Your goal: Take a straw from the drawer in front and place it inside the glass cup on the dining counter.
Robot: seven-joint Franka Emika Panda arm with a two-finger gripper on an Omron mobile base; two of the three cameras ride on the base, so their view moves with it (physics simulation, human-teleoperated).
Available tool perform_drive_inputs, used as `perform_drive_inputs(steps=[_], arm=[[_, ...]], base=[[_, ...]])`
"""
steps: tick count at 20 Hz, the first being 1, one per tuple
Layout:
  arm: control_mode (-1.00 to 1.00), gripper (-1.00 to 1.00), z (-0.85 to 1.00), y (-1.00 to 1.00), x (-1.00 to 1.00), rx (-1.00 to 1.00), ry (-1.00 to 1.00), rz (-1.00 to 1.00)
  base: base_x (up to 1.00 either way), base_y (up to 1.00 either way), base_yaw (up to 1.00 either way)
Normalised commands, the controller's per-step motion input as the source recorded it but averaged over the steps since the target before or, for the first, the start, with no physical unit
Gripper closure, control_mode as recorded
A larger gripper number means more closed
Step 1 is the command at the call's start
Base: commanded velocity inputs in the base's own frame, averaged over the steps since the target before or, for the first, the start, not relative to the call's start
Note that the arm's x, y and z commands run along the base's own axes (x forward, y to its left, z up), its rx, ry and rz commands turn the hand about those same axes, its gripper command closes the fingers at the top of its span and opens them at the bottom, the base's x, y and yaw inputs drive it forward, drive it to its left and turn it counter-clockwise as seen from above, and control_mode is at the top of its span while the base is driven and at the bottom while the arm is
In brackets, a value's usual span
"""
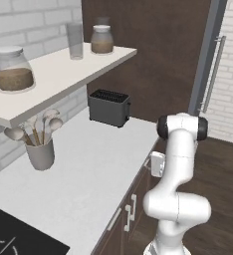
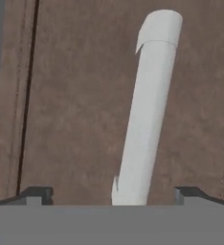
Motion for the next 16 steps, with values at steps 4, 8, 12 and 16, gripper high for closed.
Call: perform_drive_inputs(steps=[4, 8, 12, 16], arm=[[-1.00, -1.00, -0.01, -0.18, 0.45, 0.02, 0.01, 0.00], [-1.00, -1.00, -0.05, -0.37, 0.40, 0.07, 0.00, 0.00], [-1.00, -1.00, -0.07, -0.21, 0.35, 0.07, 0.00, 0.00], [-1.00, -1.00, -0.26, -0.01, 0.27, 0.02, 0.00, 0.02]], base=[[0.00, 0.00, 0.00], [0.00, 0.00, 0.00], [0.00, 0.00, 0.00], [0.00, 0.00, 0.00]])
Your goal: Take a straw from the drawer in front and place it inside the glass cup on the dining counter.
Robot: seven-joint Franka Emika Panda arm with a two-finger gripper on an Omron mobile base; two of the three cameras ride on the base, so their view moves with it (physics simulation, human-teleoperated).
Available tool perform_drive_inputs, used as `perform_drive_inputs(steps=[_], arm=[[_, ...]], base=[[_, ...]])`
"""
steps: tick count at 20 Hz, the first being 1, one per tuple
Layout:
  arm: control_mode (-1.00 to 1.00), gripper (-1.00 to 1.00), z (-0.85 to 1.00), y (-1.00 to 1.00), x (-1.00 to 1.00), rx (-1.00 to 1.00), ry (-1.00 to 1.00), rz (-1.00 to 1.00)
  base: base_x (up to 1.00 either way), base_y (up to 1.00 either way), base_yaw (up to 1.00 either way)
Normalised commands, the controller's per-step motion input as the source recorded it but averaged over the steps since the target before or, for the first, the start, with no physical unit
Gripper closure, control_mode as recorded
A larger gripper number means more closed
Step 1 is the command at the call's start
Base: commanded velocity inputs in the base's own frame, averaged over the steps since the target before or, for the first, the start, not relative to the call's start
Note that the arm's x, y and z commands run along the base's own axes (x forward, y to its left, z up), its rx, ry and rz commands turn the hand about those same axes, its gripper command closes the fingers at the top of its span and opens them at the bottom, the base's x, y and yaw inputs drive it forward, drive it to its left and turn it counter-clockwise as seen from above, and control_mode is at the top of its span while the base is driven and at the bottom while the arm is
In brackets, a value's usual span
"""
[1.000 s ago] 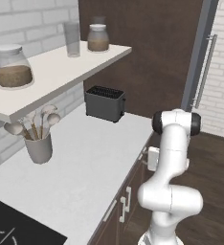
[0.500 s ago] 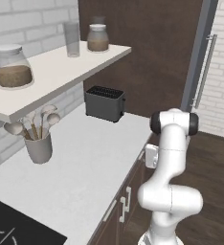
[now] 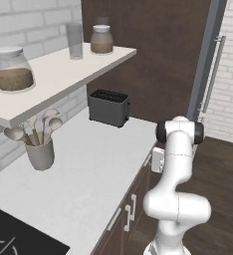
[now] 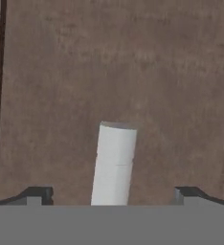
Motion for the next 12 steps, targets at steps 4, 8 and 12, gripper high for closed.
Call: perform_drive_inputs(steps=[4, 8, 12], arm=[[-1.00, -1.00, -0.38, 0.00, 0.14, 0.03, 0.00, 0.08], [-1.00, -1.00, -0.17, 0.00, 0.05, 0.06, 0.00, 0.08], [-1.00, 1.00, -0.06, 0.28, 0.00, 0.00, 0.00, 0.01]], base=[[0.00, 0.00, 0.00], [0.00, 0.00, 0.00], [0.00, 0.00, 0.00]])
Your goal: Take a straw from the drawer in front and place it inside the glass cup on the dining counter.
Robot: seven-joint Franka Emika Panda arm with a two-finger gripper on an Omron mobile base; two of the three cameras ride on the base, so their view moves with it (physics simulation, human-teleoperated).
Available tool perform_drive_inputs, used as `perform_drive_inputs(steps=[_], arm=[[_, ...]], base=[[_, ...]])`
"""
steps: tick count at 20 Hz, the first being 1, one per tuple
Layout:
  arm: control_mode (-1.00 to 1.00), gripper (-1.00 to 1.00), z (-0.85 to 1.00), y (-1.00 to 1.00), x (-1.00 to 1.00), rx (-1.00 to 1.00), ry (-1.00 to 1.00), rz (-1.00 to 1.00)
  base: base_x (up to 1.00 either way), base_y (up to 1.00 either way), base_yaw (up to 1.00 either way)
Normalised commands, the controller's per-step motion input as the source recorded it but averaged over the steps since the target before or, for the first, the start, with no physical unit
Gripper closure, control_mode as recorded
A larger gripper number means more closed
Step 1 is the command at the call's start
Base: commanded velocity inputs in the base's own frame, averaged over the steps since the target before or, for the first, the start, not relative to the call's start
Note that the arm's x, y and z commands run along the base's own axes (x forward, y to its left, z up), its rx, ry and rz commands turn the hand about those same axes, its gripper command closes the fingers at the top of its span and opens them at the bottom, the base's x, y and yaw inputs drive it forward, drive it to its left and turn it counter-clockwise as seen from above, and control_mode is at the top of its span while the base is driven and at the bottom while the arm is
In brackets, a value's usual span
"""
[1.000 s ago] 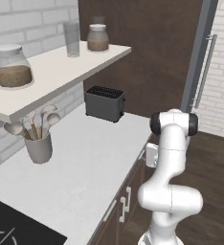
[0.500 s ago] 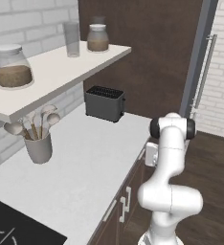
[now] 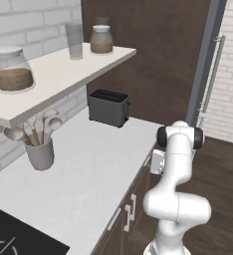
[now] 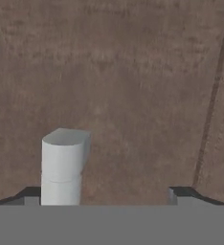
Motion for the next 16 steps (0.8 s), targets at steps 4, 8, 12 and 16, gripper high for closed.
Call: perform_drive_inputs(steps=[4, 8, 12, 16], arm=[[-1.00, 1.00, 0.00, 0.26, 0.00, 0.00, 0.03, 0.00], [-1.00, 1.00, -0.04, 0.00, 0.00, 0.00, 0.00, 0.00], [-1.00, 1.00, 0.00, -0.12, -0.13, 0.00, 0.00, 0.00], [-1.00, 1.00, 0.03, -0.46, -0.41, 0.02, -0.01, 0.00]], base=[[0.00, 0.00, 0.00], [0.00, 0.00, 0.00], [0.00, 0.00, 0.00], [0.00, 0.00, 0.00]])
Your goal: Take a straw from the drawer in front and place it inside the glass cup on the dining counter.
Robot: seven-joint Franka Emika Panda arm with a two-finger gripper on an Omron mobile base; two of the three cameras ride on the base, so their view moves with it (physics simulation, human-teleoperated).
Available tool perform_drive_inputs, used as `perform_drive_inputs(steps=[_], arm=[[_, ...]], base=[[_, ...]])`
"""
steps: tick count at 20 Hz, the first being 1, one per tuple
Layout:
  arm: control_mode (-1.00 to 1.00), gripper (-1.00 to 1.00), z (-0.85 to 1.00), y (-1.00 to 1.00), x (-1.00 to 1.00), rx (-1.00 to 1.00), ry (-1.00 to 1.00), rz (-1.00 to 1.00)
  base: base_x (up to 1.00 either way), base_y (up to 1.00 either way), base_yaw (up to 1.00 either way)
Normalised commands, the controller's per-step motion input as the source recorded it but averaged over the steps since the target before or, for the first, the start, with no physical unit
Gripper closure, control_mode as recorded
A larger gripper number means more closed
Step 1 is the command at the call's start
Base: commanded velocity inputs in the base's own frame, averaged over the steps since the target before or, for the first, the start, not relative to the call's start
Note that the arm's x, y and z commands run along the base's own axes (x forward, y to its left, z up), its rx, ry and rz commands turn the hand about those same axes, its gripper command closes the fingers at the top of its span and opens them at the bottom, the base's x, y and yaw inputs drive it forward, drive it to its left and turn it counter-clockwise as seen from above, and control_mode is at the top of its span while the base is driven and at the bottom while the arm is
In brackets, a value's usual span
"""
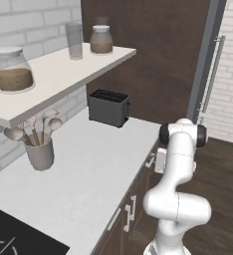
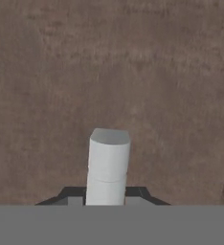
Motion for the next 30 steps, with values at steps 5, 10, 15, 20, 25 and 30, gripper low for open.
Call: perform_drive_inputs(steps=[5, 10, 15, 20, 25, 30], arm=[[-1.00, 1.00, 0.04, -0.72, -0.43, 0.05, 0.01, 0.00], [-1.00, 1.00, 0.00, -0.80, -0.42, 0.04, 0.05, 0.00], [-1.00, 1.00, 0.00, -0.83, -0.39, 0.04, 0.05, 0.00], [-1.00, 1.00, 0.07, -0.89, -0.16, 0.05, 0.09, 0.00], [-1.00, 1.00, 0.00, -0.73, -0.08, 0.08, 0.07, -0.01], [-1.00, -1.00, -0.08, -0.05, 0.00, -0.05, 0.02, 0.00]], base=[[0.00, 0.00, 0.00], [0.00, 0.00, 0.00], [0.00, 0.00, 0.00], [0.00, 0.00, 0.00], [0.00, 0.00, 0.00], [0.00, 0.00, 0.00]])
